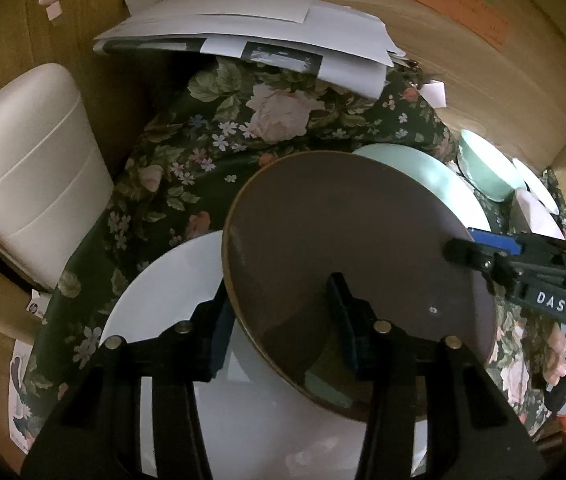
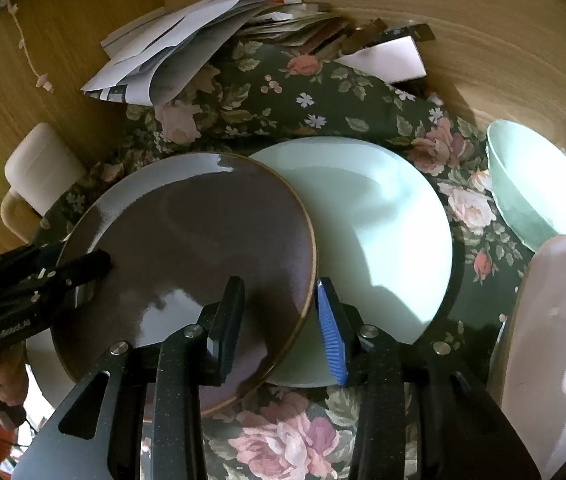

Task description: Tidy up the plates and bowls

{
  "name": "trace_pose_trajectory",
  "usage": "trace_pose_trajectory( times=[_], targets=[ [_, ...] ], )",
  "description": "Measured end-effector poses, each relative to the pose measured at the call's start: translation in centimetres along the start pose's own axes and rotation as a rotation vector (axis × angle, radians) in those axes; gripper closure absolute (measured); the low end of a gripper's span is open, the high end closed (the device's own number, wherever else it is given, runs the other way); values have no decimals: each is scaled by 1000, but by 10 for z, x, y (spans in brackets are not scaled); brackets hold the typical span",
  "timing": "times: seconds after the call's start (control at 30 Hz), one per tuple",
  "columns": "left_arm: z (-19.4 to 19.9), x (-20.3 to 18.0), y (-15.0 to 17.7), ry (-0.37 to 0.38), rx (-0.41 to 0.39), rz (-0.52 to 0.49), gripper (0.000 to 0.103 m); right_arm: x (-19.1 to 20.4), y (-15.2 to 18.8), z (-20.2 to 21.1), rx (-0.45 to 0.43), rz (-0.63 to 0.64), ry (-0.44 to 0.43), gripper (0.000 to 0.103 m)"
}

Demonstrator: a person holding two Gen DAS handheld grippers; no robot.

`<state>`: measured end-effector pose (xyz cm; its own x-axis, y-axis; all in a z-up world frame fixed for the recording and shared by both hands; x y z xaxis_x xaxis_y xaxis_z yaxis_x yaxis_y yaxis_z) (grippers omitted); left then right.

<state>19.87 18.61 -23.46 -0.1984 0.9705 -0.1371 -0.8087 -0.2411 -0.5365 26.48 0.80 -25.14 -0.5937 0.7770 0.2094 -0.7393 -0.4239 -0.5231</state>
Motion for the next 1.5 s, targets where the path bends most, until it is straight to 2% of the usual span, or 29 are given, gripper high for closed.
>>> trace_pose_trajectory(
  times=[0.27, 0.47, 0.83, 1.5],
  targets=[
    [-4, 2, -1, -8, -17, -3, 58, 0, -11, -14, 21, 15, -17, 68],
    [-6, 3, -1, 2, -11, 3, 58, -5, -20, -26, 39, -28, -93, 66],
    [-7, 4, 2, -9, 1, 35, 58, -4, -12, -10, 8, -19, -54, 69],
    [10, -27, 17, 3, -20, -11, 58, -21, 26, 30, -42, -88, -34, 69]
  ],
)
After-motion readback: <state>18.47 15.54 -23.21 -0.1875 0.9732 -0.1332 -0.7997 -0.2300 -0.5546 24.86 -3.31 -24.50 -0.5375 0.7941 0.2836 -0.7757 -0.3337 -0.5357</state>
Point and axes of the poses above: each gripper's, at about its wrist camera, not at the fingertips, and z roughly against the way its jaws point, x to its left, y to its underside, the point moved 7 cm from there along -z, roughly the way its jaws point, and after that the axes turned 4 degrees about x, right-handed, at the moved point
